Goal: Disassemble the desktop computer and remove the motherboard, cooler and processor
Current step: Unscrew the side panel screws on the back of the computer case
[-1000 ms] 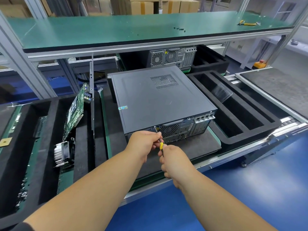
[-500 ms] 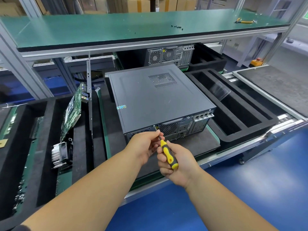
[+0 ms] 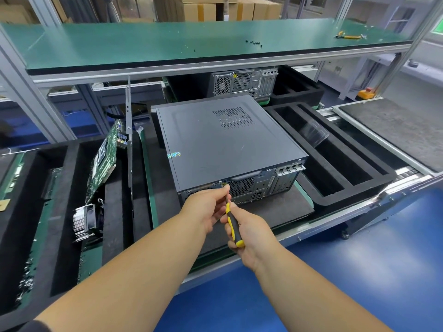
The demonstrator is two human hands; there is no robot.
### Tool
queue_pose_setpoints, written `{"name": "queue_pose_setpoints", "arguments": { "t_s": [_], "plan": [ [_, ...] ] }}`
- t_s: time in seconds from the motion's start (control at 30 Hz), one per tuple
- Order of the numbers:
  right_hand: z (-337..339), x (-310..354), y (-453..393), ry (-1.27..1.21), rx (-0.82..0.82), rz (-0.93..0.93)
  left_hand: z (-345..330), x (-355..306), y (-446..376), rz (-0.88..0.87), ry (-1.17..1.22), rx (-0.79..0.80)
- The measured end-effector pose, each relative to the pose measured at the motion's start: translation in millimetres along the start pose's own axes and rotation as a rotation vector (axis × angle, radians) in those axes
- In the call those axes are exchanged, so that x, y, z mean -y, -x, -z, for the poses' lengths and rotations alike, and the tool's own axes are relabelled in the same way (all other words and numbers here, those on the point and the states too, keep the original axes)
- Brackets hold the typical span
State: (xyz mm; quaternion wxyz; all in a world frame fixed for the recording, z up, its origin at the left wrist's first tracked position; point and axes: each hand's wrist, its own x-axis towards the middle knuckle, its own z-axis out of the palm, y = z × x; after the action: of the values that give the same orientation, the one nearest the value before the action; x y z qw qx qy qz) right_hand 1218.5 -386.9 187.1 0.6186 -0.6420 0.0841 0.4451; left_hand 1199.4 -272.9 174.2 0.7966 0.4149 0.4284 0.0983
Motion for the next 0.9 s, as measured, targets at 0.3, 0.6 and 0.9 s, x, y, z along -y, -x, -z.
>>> {"name": "queue_pose_setpoints", "arguments": {
  "t_s": [0.3,0.6,0.9],
  "plan": [
    [4,0,-9,0.098,-0.042,0.031,-3,0,-2,-0.071,-0.023,0.003],
    [9,3,-3,-0.03,0.179,-0.121,-1,1,-3,-0.079,-0.075,-0.013],
    [10,0,-4,-0.186,0.161,-0.111,0,-4,-4,0.095,0.071,0.112]
  ]
}}
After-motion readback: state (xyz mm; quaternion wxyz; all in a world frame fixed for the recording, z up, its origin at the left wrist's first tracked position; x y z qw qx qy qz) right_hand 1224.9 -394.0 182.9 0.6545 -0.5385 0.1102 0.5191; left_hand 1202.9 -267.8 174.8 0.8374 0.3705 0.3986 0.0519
